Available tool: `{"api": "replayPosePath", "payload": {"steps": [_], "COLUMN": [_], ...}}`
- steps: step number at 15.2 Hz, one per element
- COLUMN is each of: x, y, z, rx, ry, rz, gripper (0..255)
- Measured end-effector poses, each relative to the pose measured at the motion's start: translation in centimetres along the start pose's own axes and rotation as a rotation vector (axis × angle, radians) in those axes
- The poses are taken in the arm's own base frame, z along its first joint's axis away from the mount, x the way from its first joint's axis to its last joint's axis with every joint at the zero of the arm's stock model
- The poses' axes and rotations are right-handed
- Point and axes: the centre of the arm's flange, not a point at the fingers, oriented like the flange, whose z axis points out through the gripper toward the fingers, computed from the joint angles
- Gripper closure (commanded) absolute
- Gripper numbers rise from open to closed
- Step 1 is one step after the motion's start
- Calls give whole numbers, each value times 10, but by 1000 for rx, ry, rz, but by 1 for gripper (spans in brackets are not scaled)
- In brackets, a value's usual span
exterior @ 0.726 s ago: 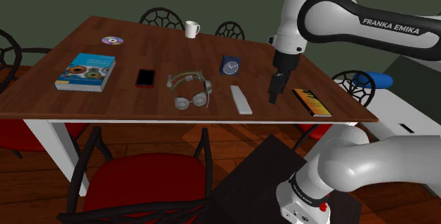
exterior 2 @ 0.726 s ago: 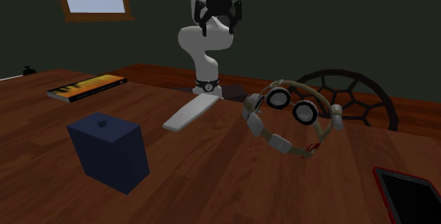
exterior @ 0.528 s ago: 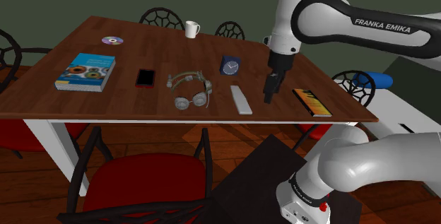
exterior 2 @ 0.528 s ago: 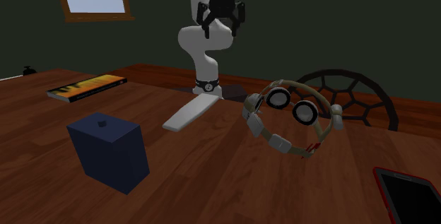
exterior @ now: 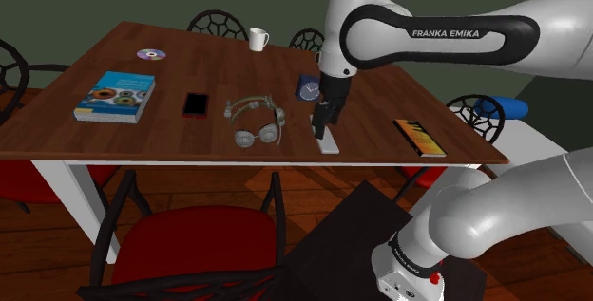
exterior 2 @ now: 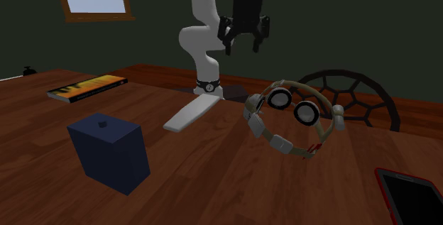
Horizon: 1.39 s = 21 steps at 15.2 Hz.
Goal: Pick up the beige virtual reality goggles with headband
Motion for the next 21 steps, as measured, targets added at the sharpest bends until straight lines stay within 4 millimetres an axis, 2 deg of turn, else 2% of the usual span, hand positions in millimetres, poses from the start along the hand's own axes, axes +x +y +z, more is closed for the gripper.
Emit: {"api": "replayPosePath", "payload": {"steps": [17, 19, 21], "x": [194, 209, 214], "y": [-88, -93, -95], "z": [37, 41, 49], "rx": [-53, -57, -58], "ry": [87, 93, 95], "rz": [-55, -59, -59], "gripper": [0, 0, 0]}}
